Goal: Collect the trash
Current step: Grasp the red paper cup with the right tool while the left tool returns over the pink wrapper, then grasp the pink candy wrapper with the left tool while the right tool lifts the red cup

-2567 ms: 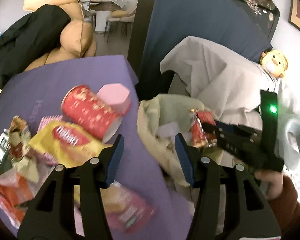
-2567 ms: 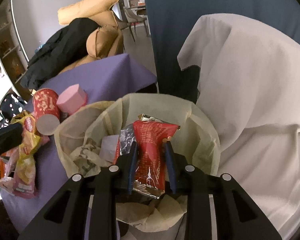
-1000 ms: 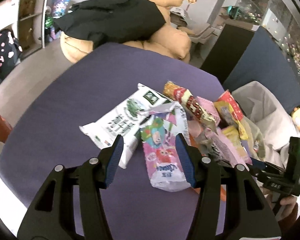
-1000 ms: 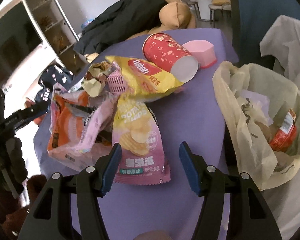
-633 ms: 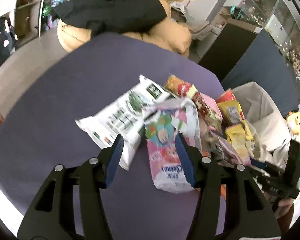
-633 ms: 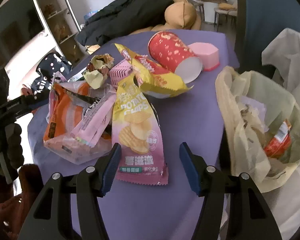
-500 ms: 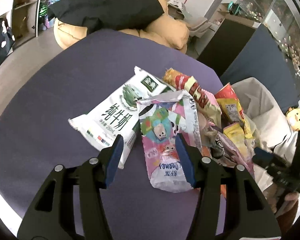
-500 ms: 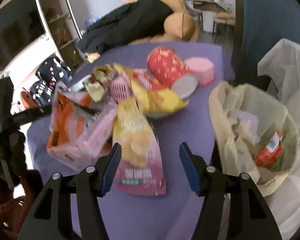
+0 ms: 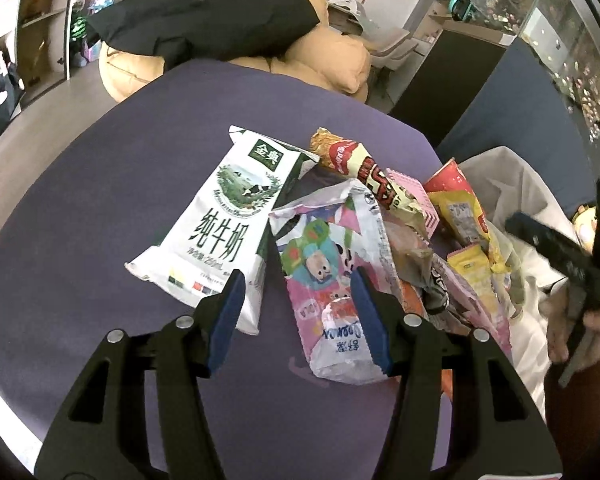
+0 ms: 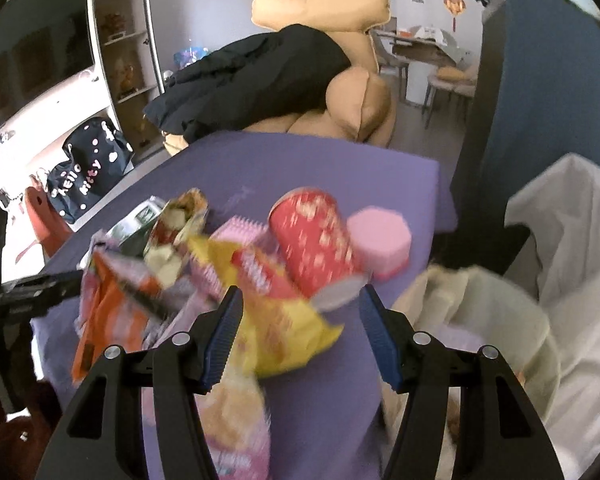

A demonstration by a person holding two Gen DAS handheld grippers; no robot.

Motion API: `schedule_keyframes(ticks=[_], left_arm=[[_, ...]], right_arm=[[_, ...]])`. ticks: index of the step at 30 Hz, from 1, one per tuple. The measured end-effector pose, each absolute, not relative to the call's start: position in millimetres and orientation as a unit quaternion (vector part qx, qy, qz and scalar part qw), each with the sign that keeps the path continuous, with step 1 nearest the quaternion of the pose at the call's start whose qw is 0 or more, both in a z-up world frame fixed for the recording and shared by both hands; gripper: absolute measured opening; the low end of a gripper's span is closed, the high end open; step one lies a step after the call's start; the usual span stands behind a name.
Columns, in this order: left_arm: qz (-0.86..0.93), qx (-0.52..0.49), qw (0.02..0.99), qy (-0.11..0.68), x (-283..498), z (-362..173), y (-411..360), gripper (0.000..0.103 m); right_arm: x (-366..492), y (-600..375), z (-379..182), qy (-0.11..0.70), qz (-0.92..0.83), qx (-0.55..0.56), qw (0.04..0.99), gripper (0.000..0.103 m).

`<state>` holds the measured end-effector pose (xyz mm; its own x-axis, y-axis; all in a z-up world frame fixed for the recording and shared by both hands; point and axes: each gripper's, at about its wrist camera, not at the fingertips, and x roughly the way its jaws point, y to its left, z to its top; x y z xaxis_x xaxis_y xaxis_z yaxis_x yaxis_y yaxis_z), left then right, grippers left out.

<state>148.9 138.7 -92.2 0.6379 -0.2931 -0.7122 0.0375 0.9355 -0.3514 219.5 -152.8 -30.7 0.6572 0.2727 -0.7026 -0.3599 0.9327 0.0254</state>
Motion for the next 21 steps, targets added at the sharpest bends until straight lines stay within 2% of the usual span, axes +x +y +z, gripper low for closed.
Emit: schedule_keyframes(ticks=[6,12,14,21], left_arm=[[-0.095,-0.151,0.895,0.41,146.2,-83.5,139.5,0.052],[-0.098,-0.149,0.898,0.402,146.5,-75.5,138.1,0.052],[-0.098,-0.15,0.899,0.4,147.0,-74.4,138.2,0.052],[-0.117,-0.158,0.893,0.404,140.7,-71.1,132.1,0.052]], right_arm=[[273.5,-138.4,-45.7,0.398,0.179,-0.096,0.895,0.057],[284.4,-127.2,-70.6,0.423,0.182,-0.12,0.879,0.055],[278.8,-128.6,-67.1,0.422,0.191,-0.111,0.879,0.051],[253.5,-147.6,-25.0,0.383,0.188,-0.058,0.902,0.05]])
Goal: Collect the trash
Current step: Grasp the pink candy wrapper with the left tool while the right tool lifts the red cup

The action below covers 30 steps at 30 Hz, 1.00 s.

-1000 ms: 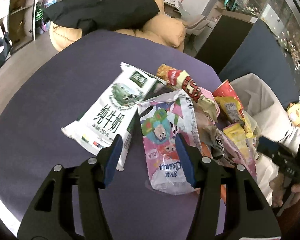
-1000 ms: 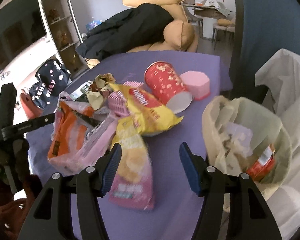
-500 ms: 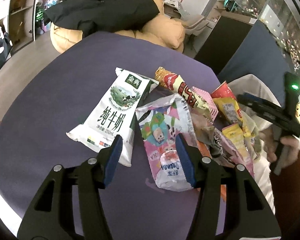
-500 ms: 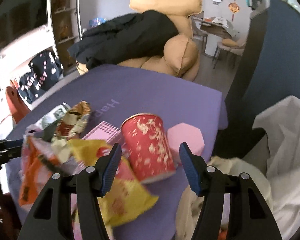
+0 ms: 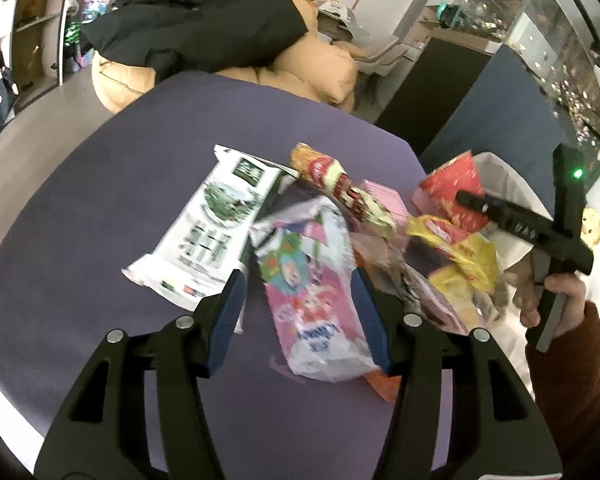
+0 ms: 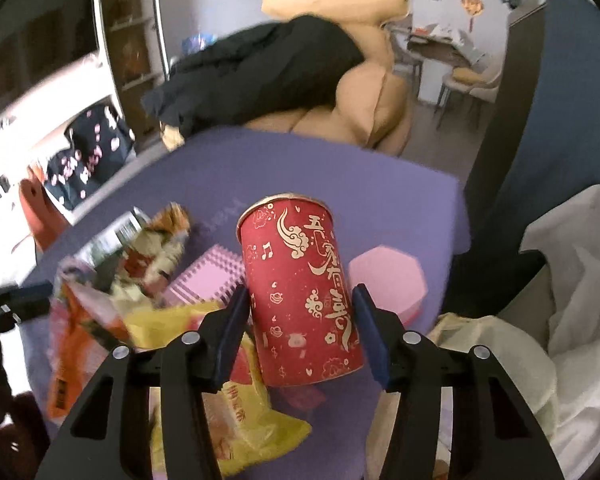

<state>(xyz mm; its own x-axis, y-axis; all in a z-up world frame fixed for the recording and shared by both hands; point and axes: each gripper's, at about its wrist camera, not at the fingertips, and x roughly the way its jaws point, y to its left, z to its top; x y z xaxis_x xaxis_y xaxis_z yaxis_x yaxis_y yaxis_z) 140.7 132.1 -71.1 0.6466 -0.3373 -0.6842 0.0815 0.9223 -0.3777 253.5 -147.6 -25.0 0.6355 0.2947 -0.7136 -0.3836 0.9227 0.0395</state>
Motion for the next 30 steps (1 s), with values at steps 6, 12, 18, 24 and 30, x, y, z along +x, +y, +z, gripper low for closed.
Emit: schedule_keyframes(ticks=[6,12,18,24,30], left_arm=[[-0.152,-0.145,0.889,0.407,128.3,-65.6,109.2,0.052],[-0.129,-0.148,0.898,0.394,130.7,-61.8,117.5,0.052],[-0.101,-0.191,0.89,0.401,140.6,-70.0,143.8,0.052],[-0.115,-0.165,0.898,0.391,148.8,-62.1,121.6,0.052],[-0.085,-0.133,0.892,0.423,158.2,-77.4,109.8,0.042]], right_arm=[[223.6,-165.7,-5.2,0.359,0.152,-0.044,0.92,0.05],[194.8,-184.4,-1.6,0.345,0.142,-0.024,0.928,0.05],[174.3,-193.6,-12.1,0.341,0.139,0.009,0.93,0.05],[170.4,-194.2,-28.8,0.355,0.132,0.031,0.925,0.05],[162.6,-189.8,-39.3,0.363,0.129,0.02,0.923,0.05]])
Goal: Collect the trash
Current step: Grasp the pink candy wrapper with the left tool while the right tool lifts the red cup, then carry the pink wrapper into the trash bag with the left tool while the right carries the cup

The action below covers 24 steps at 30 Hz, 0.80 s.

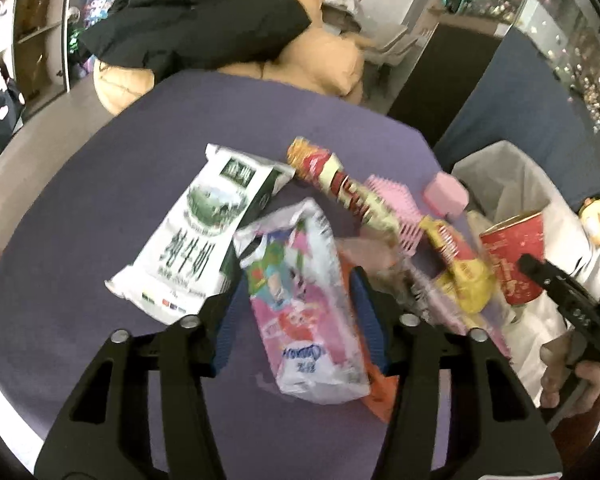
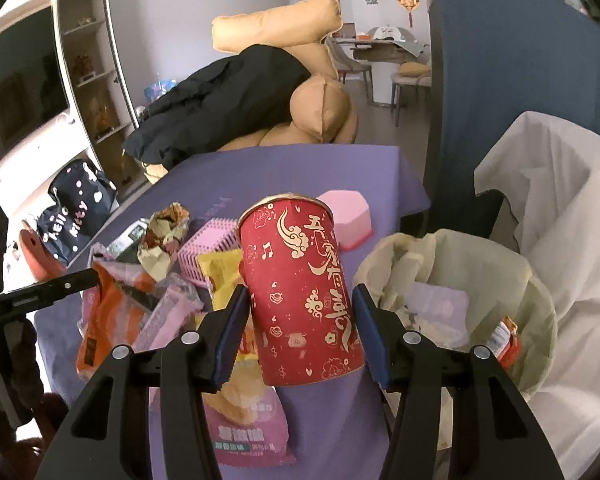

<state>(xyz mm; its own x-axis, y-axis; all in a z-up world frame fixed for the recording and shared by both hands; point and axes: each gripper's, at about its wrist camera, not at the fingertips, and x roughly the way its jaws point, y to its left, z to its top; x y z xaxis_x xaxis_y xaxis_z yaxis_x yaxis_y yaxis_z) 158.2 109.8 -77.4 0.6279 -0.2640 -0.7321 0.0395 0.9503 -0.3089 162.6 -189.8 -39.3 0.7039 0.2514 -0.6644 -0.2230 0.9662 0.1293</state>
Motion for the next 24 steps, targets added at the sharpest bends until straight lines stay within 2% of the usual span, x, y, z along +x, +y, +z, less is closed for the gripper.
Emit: schedule_keyframes(ticks=[3,7,24], left_arm=[[-0.098,-0.153,0.884,0.431,155.6,-83.5,116.9,0.021],[-0.093,-0.143,0.896,0.411,148.1,-73.3,120.8,0.004],[-0.1,-0.119,0.923,0.351,145.3,-22.7,110.1,0.002]], right_arm=[[159.4,-192.2,-41.5,0.362,0.128,0.023,0.923,0.05],[158.7,-195.4,-41.8,0.363,0.126,0.029,0.923,0.05],[153.6,-200.2,-21.7,0.339,0.124,0.018,0.933,0.05]])
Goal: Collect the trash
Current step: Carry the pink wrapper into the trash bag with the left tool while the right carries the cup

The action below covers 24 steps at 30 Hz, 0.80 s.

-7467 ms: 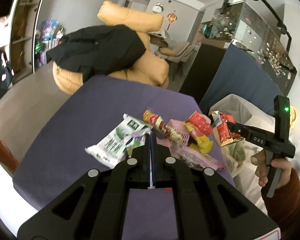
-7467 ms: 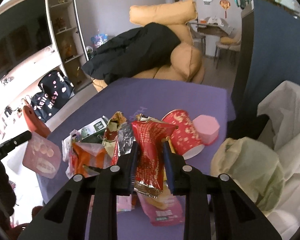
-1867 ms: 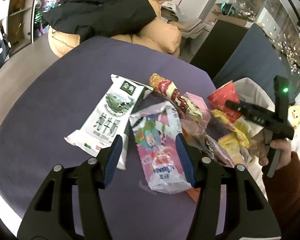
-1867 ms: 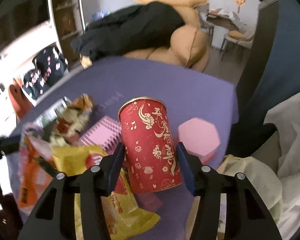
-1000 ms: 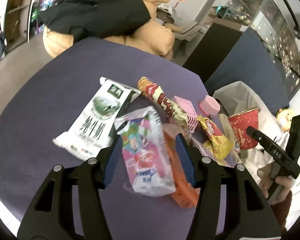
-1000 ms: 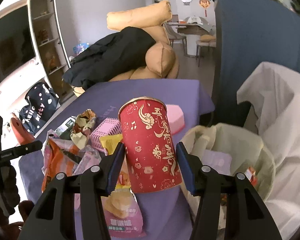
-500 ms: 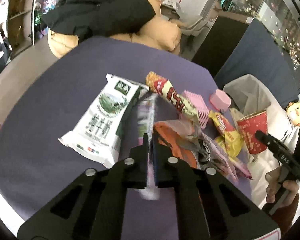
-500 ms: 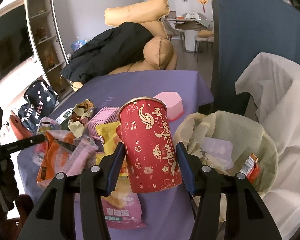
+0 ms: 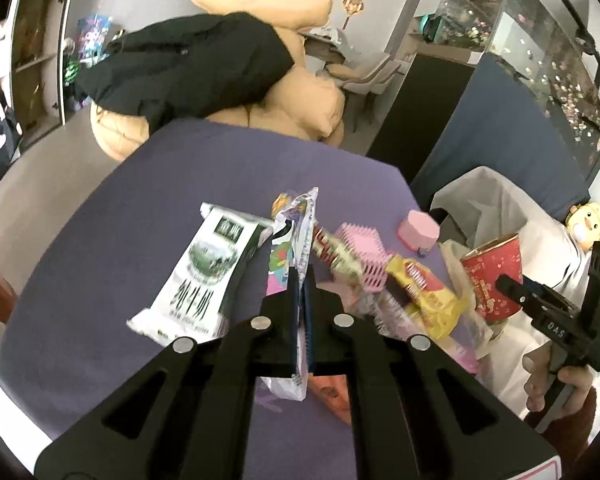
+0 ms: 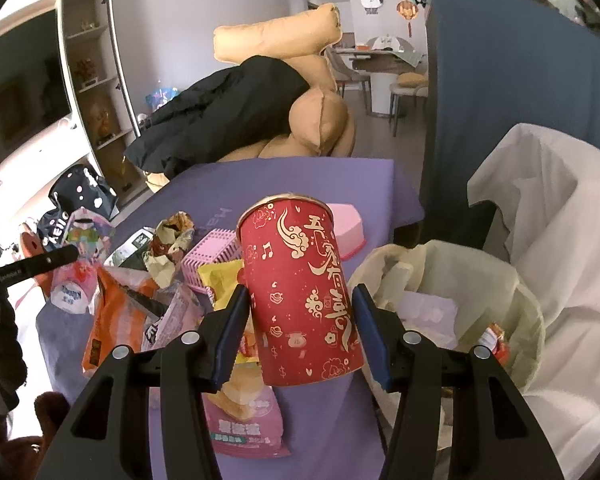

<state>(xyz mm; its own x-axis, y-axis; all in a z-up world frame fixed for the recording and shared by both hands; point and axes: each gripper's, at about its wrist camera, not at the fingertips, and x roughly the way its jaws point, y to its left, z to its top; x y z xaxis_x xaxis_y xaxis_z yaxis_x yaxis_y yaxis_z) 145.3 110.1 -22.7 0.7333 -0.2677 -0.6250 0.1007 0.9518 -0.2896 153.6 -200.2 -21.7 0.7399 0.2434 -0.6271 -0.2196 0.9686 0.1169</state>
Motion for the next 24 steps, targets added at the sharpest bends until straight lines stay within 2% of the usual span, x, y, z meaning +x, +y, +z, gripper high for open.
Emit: schedule_keyframes(ticks=[11,24], left_arm=[[-0.154,-0.074,0.932,0.319,168.2,17.4,45.6,0.002],[-0.278,-0.018,0.902,0.33,239.1,17.5,-117.6,0.002]], right_arm=[[156.0,-236.4,-1.0,0.316,0.083,0.004,0.945,0.05],[172.6,-335.5,22.4,0.3,-0.024,-0.002,0.954,0.05]])
